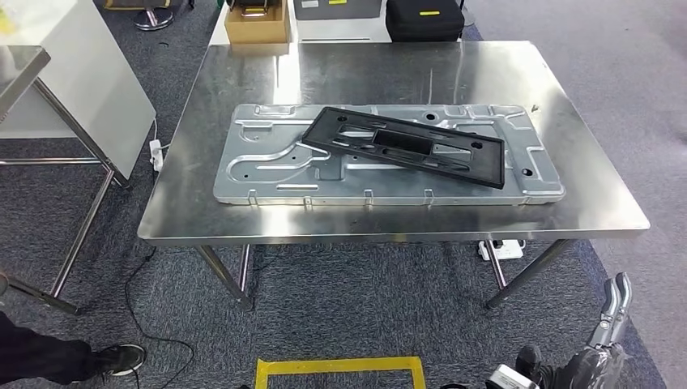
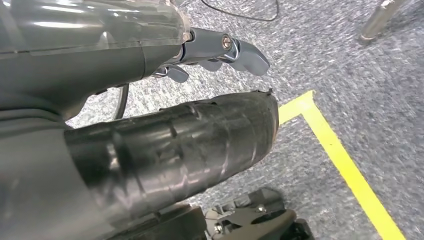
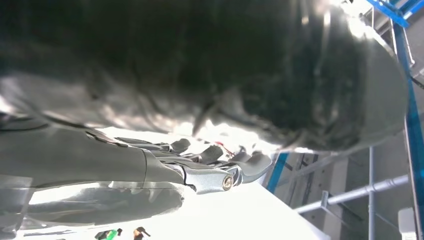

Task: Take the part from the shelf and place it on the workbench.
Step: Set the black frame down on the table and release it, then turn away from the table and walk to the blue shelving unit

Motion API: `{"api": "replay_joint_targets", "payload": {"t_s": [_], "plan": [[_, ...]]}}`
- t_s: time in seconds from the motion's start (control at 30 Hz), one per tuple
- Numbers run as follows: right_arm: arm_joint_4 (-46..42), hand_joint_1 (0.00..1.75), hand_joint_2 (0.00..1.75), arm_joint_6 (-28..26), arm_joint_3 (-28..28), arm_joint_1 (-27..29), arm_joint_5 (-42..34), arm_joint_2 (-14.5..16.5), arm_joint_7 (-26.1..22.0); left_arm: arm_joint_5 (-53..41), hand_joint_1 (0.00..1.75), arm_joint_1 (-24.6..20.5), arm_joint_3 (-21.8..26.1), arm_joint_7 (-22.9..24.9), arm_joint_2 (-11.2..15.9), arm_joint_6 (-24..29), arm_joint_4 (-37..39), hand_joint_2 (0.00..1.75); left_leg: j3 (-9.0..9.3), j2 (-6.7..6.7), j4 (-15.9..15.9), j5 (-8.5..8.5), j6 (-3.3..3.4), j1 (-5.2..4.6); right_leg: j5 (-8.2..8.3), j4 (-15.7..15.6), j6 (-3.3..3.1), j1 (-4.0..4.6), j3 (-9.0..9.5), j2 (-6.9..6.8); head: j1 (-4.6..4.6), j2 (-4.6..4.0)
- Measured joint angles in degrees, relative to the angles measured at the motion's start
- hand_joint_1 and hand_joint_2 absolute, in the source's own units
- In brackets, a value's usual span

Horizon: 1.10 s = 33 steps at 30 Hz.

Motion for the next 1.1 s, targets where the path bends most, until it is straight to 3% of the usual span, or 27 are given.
{"api": "replay_joint_targets", "payload": {"t_s": [0.1,0.13,0.17,0.23,0.27,0.3,0.33,0.4,0.47,0.5,0.53,0.6,0.63,0.67,0.73,0.77,0.8,0.83,0.87,0.93,1.0,1.03,1.1], "plan": [[0.0,0.00,0.00,0.0,0.0,-0.1,0.0,0.0,0.0,0.1,0.00,0.0,0.1,0.0,0.0,0.1,0.0,0.00,-0.37,-0.08,0.0,0.57,-1.09,0.08,1.30,-0.8,-1.03,0.05,-0.78,-0.09,0.04,0.00],[0.0,0.00,0.00,0.0,0.0,-0.1,0.0,0.0,0.0,0.1,0.00,0.1,0.1,0.0,0.0,0.1,0.0,0.00,-0.83,-0.16,0.8,-0.54,-1.44,0.14,1.94,-1.0,-1.49,-0.10,-1.35,-0.19,0.00,0.00],[0.1,0.00,0.00,0.0,0.0,-0.1,0.0,0.0,0.1,0.1,0.00,0.1,0.1,0.0,0.0,0.1,0.0,0.00,-1.50,-0.24,2.6,-2.72,-1.77,0.22,2.61,-1.2,-1.85,-0.28,-2.05,-0.28,-0.05,0.00],[0.1,0.00,0.00,0.0,0.0,-0.1,0.0,0.0,0.2,0.1,0.00,0.1,0.2,0.0,0.0,0.1,0.0,0.00,-3.22,-0.30,9.0,-8.60,-2.27,0.49,3.81,-1.1,-2.21,-0.25,-3.68,-0.40,-0.13,0.00],[0.2,0.00,0.00,0.0,0.0,-0.1,0.0,0.0,0.2,0.2,0.00,0.1,0.2,0.0,0.0,0.1,0.0,0.00,-3.81,-0.30,12.5,-10.54,-2.45,0.57,4.46,-1.1,-2.18,-0.22,-4.56,-0.44,-0.14,0.00],[0.3,0.00,0.00,0.0,0.0,-0.1,0.0,0.0,0.3,0.2,0.00,0.1,0.2,0.0,0.0,0.1,0.0,0.00,-3.85,-0.30,14.9,-11.08,-2.57,0.61,5.11,-1.0,-2.13,-0.19,-5.48,-0.49,-0.13,0.00],[0.3,0.00,0.00,0.0,0.0,-0.1,0.0,0.0,0.4,0.2,0.00,0.1,0.2,0.0,0.0,0.1,0.0,0.00,-3.02,-0.29,15.5,-10.27,-2.62,0.64,5.75,-0.9,-2.03,-0.20,-6.41,-0.53,-0.14,0.00],[0.5,0.00,0.00,0.0,0.0,-0.1,0.0,0.0,0.5,0.2,0.00,0.1,0.2,0.0,0.0,0.1,0.0,0.00,1.56,-0.29,10.9,-7.10,-2.57,0.66,6.89,-0.5,-1.74,-0.24,-8.04,-0.58,-0.14,0.00],[0.5,0.00,0.00,0.0,0.0,-0.1,0.0,0.0,0.6,0.2,0.00,0.0,0.3,0.0,0.0,0.1,0.0,0.00,7.73,-0.35,2.2,-6.52,-2.20,0.52,7.81,0.1,-1.26,-0.13,-9.22,-0.57,-0.12,0.00],[0.5,0.00,0.00,0.0,0.0,-0.1,0.0,0.0,0.7,0.2,0.00,-0.1,0.3,0.1,0.0,0.1,0.0,0.00,9.61,-0.38,-0.9,-6.98,-1.93,0.41,8.25,0.3,-0.97,-0.07,-9.53,-0.60,-0.09,0.00],[0.5,0.00,0.00,0.0,0.0,-0.1,0.0,0.0,0.9,0.2,0.00,-0.1,0.3,0.1,0.0,0.1,0.0,0.00,10.41,-0.42,-2.5,-7.44,-1.58,0.27,8.71,0.4,-0.66,-0.04,-9.69,-0.64,-0.07,0.00],[0.7,0.00,0.00,0.0,0.0,0.0,0.0,-0.1,1.5,0.3,0.00,0.0,0.3,0.1,0.0,0.1,0.0,0.00,9.86,-0.28,-2.8,-6.83,-0.70,0.27,9.34,0.4,0.01,-0.12,-9.80,-0.61,-0.04,0.00],[0.8,0.00,0.00,0.0,-0.1,0.0,0.0,-0.1,1.8,0.3,0.00,0.0,0.3,0.1,0.0,0.1,0.0,0.00,9.43,-0.13,-2.9,-6.26,-0.16,0.33,8.51,0.9,0.28,-0.22,-10.11,-0.50,-0.04,0.00],[0.9,0.00,0.00,0.0,-0.1,0.0,-0.1,-0.2,2.1,0.3,0.00,0.0,0.4,0.1,0.0,0.1,0.0,0.00,8.88,0.04,-3.0,-5.60,0.36,0.39,6.64,2.4,0.49,-0.30,-10.65,-0.39,-0.03,0.00],[1.3,0.00,0.00,0.0,-0.2,0.1,-0.2,-0.3,2.7,0.4,0.00,0.0,0.4,0.1,0.0,0.0,0.0,0.00,7.38,0.25,-3.0,-4.31,1.00,0.29,0.70,8.5,0.75,-0.46,-12.36,-0.26,-0.02,0.00],[1.6,0.00,0.00,0.0,-0.4,0.1,-0.4,-0.4,3.0,0.4,0.00,0.0,0.4,0.1,0.0,0.0,0.0,0.00,6.52,0.31,-2.9,-3.68,1.08,0.20,-1.50,12.2,0.87,-0.48,-13.07,-0.25,-0.04,0.00],[2.0,0.00,0.00,0.0,-0.7,0.1,-0.7,-0.5,3.5,0.4,0.00,0.0,0.4,0.1,0.0,0.0,0.0,0.00,5.65,0.35,-2.8,-3.06,1.09,0.10,-2.39,15.1,0.95,-0.48,-13.33,-0.26,-0.03,0.00],[2.5,0.00,0.00,0.0,-1.1,0.1,-1.0,-0.6,4.0,0.4,0.00,0.0,0.5,0.1,0.0,0.0,0.0,0.00,4.73,0.37,-2.6,-2.49,1.04,0.04,-1.84,16.3,0.96,-0.48,-12.81,-0.25,-0.04,0.00],[3.1,0.00,0.00,0.0,-1.7,0.1,-1.3,-0.6,4.5,0.5,0.00,0.0,0.5,0.1,0.0,0.0,0.0,0.00,3.79,0.37,-2.3,-1.97,0.96,0.00,-0.40,15.5,0.87,-0.47,-11.29,-0.25,-0.04,0.00],[4.6,0.00,0.00,0.2,-3.0,0.0,-2.2,-0.7,5.3,0.5,0.00,0.0,0.5,0.0,0.0,0.0,0.0,0.00,2.14,0.30,-1.6,-1.11,0.68,-0.06,1.70,8.5,0.43,-0.39,-5.49,-0.24,-0.04,0.00],[5.9,0.00,0.00,0.5,-4.4,-0.2,-3.3,-0.8,5.8,0.6,0.00,0.0,0.5,0.0,0.0,0.0,0.0,0.00,1.22,0.22,-1.0,-0.42,0.17,-0.16,0.99,0.9,-0.03,-0.10,-0.40,-0.21,-0.08,0.00],[6.5,0.00,0.00,0.8,-5.1,-0.2,-3.9,-0.9,5.9,0.6,0.00,0.0,0.6,0.0,-0.1,0.0,0.0,0.00,0.99,0.22,-0.9,-0.05,-0.14,-0.15,0.38,-1.1,-0.20,0.11,0.61,-0.19,-0.09,0.00],[8.0,0.00,0.00,1.6,-6.9,-0.2,-5.0,-0.8,5.9,0.5,0.00,0.0,0.6,0.0,-0.1,0.0,0.0,0.00,0.71,0.18,-0.8,0.51,-0.82,0.02,0.88,-1.9,-0.62,0.20,0.35,-0.28,-0.05,0.00]]}}
